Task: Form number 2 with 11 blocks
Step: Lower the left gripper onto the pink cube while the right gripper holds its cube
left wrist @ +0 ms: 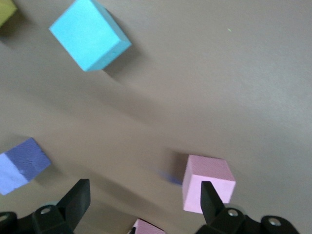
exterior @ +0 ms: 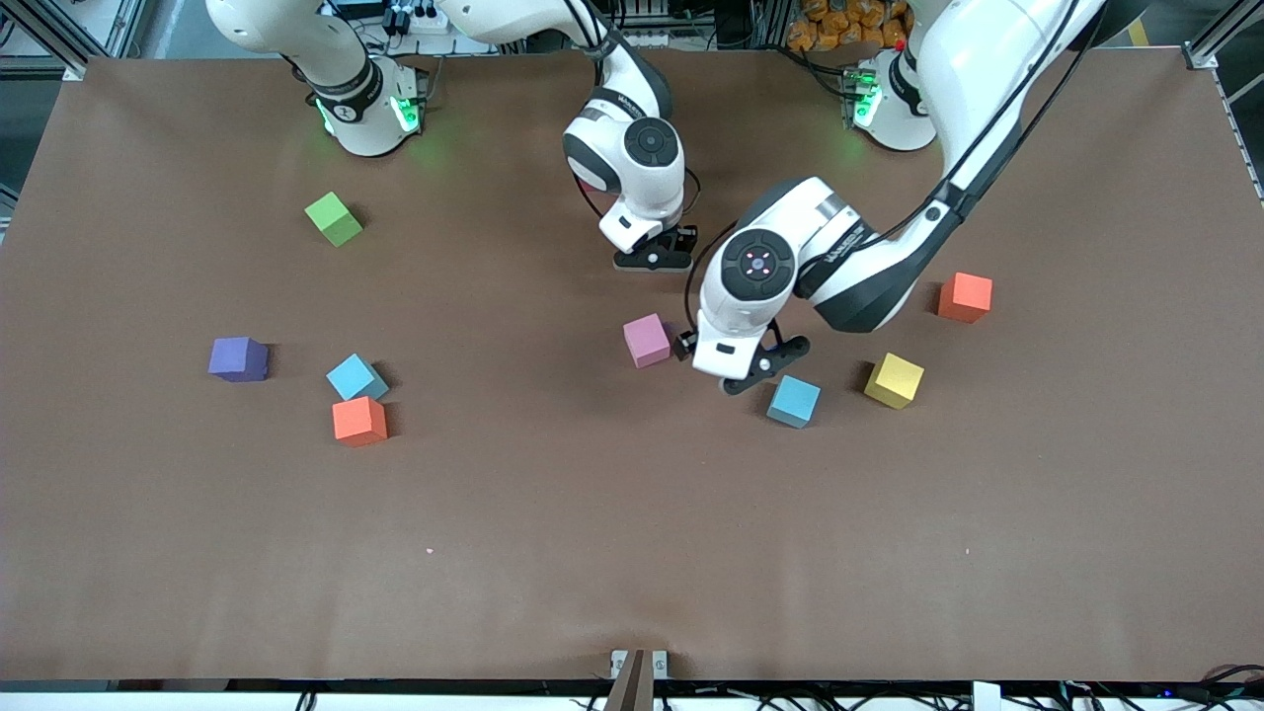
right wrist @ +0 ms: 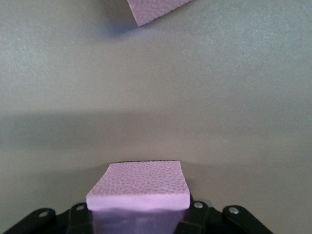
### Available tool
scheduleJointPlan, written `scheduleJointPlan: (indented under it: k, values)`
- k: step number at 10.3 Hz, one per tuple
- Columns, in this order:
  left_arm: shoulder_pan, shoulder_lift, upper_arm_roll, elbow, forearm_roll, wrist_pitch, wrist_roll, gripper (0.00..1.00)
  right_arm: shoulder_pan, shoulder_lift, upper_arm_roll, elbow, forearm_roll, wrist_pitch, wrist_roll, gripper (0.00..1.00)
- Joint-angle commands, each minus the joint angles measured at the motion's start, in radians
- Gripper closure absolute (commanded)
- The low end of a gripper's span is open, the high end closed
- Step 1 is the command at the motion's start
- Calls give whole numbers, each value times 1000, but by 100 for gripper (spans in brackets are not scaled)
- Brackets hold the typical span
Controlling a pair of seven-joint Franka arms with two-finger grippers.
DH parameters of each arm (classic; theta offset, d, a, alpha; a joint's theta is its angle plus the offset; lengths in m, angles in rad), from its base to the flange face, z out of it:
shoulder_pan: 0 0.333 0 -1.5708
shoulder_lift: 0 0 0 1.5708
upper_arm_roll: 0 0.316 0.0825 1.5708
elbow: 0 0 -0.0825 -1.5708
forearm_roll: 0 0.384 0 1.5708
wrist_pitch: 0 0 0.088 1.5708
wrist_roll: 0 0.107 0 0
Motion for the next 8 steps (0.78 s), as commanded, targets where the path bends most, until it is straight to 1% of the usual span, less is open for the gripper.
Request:
scheduleJointPlan:
  k: [1,2,6,8]
  values:
    - [-102,47,65,96,27,-28,12,0,25,15,-11,11,-2,3,25,100]
    - [-122,47,91,95,26,-27,18,0,27,15,-11,9,-2,3,25,100]
    - [-156,70,95,87,32,16,48,0,39,16,-12,8,-2,3,43,100]
    - [-157,78,96,85,61,16,48,0,39,16,-12,6,-2,3,43,100]
